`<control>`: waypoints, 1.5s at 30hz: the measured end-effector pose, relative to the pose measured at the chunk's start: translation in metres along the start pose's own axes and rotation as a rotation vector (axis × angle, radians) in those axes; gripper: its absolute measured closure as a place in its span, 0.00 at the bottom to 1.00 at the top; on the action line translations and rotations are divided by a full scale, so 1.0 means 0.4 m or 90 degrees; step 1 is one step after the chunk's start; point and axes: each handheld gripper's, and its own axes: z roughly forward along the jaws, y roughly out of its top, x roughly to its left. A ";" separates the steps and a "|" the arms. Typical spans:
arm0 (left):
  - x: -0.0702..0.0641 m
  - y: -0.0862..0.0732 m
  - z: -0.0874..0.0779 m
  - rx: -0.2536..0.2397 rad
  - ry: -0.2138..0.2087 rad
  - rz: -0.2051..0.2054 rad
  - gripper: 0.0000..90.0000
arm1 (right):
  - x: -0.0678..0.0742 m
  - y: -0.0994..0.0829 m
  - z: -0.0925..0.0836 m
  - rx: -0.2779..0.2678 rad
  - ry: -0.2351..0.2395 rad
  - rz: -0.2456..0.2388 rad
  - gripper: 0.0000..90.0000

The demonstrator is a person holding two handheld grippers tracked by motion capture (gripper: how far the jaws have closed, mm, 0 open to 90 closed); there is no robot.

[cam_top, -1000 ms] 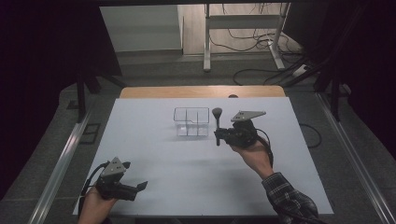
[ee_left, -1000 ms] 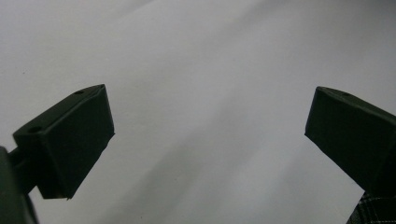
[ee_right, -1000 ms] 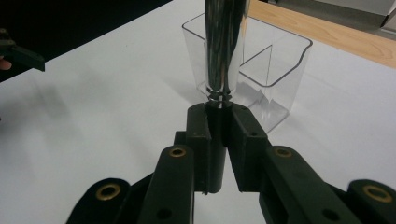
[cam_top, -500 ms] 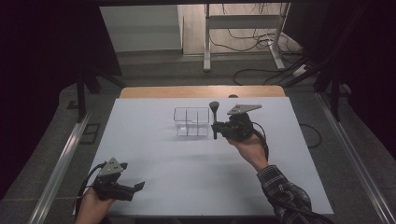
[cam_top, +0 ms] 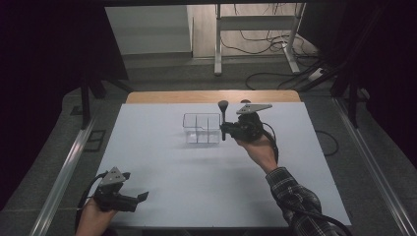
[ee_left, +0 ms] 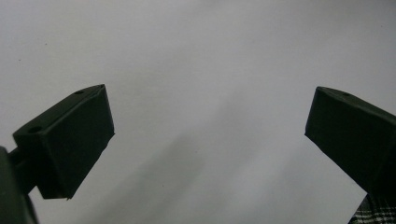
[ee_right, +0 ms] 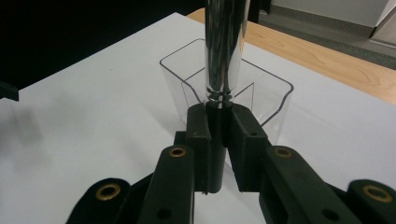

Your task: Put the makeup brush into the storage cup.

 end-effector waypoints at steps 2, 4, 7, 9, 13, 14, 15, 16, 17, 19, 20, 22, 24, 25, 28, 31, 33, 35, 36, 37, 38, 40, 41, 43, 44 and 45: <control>0.002 -0.003 -0.001 0.001 0.001 -0.003 0.01 | -0.002 0.004 0.005 -0.001 -0.002 -0.003 0.87; 0.005 -0.006 -0.003 0.002 0.002 -0.005 0.01 | -0.005 0.007 0.009 -0.005 -0.003 0.001 0.87; 0.010 -0.010 -0.006 0.003 0.003 -0.010 0.01 | -0.008 0.011 0.013 -0.008 -0.005 0.002 0.87; 0.013 -0.013 -0.008 0.004 0.004 -0.013 0.01 | -0.010 0.014 0.016 -0.009 -0.008 0.000 0.87; 0.016 -0.018 -0.012 0.003 0.005 -0.019 0.01 | -0.016 0.021 0.023 -0.012 -0.012 0.003 0.87; 0.017 -0.019 -0.013 0.003 0.006 -0.022 0.01 | -0.018 0.023 0.024 -0.012 -0.012 0.004 0.87; 0.017 -0.019 -0.013 0.001 0.006 -0.022 0.01 | -0.020 0.028 0.027 -0.014 -0.016 0.003 0.87; 0.017 -0.020 -0.014 0.000 0.005 -0.023 0.01 | -0.020 0.030 0.027 -0.013 -0.016 0.005 0.87; 0.017 -0.020 -0.014 0.000 0.004 -0.023 0.01 | -0.022 0.032 0.029 -0.017 -0.017 0.002 0.87; 0.018 -0.021 -0.015 -0.002 0.000 -0.025 0.01 | -0.023 0.040 0.031 -0.017 -0.019 0.003 0.87; 0.018 -0.021 -0.015 -0.003 -0.001 -0.026 0.01 | -0.024 0.044 0.034 -0.019 -0.019 0.002 0.87; 0.019 -0.022 -0.016 -0.006 -0.005 -0.031 0.01 | -0.025 0.049 0.037 -0.021 -0.021 0.000 0.87; 0.020 -0.023 -0.018 -0.010 -0.008 -0.033 0.01 | -0.026 0.052 0.041 -0.022 -0.022 0.001 0.87; 0.021 -0.023 -0.019 -0.012 -0.010 -0.034 0.01 | -0.027 0.053 0.044 -0.020 -0.024 -0.001 0.87; 0.022 -0.024 -0.021 -0.020 -0.015 -0.040 0.01 | -0.029 0.057 0.053 -0.020 -0.025 0.001 0.87; 0.022 -0.024 -0.021 -0.020 -0.016 -0.040 0.01 | -0.030 0.062 0.064 -0.019 -0.027 -0.003 0.87; 0.022 -0.024 -0.021 -0.019 -0.017 -0.039 0.01 | -0.030 0.067 0.071 -0.020 -0.027 -0.002 0.87; 0.022 -0.024 -0.022 -0.020 -0.017 -0.039 0.01 | -0.028 0.073 0.079 -0.022 -0.025 -0.001 0.87; 0.022 -0.024 -0.022 -0.020 -0.017 -0.038 0.01 | -0.028 0.075 0.082 -0.023 -0.024 0.000 0.87; 0.023 -0.024 -0.022 -0.018 -0.017 -0.036 0.01 | -0.028 0.077 0.085 -0.024 -0.023 0.001 0.87; 0.023 -0.024 -0.022 -0.019 -0.017 -0.036 0.01 | -0.027 0.078 0.089 -0.026 -0.022 0.002 0.87; 0.023 -0.024 -0.022 -0.019 -0.018 -0.035 0.01 | -0.026 0.080 0.097 -0.025 -0.025 0.000 0.87; 0.023 -0.024 -0.022 -0.019 -0.018 -0.033 0.01 | -0.026 0.081 0.100 -0.023 -0.028 -0.002 0.87; 0.023 -0.024 -0.021 -0.018 -0.018 -0.032 0.01 | -0.028 0.081 0.105 -0.024 -0.029 -0.003 0.87; 0.022 -0.024 -0.021 -0.015 -0.017 -0.031 0.01 | -0.030 0.082 0.106 -0.025 -0.030 -0.001 0.87; 0.022 -0.024 -0.021 -0.015 -0.017 -0.030 0.01 | -0.031 0.082 0.109 -0.025 -0.031 0.000 0.87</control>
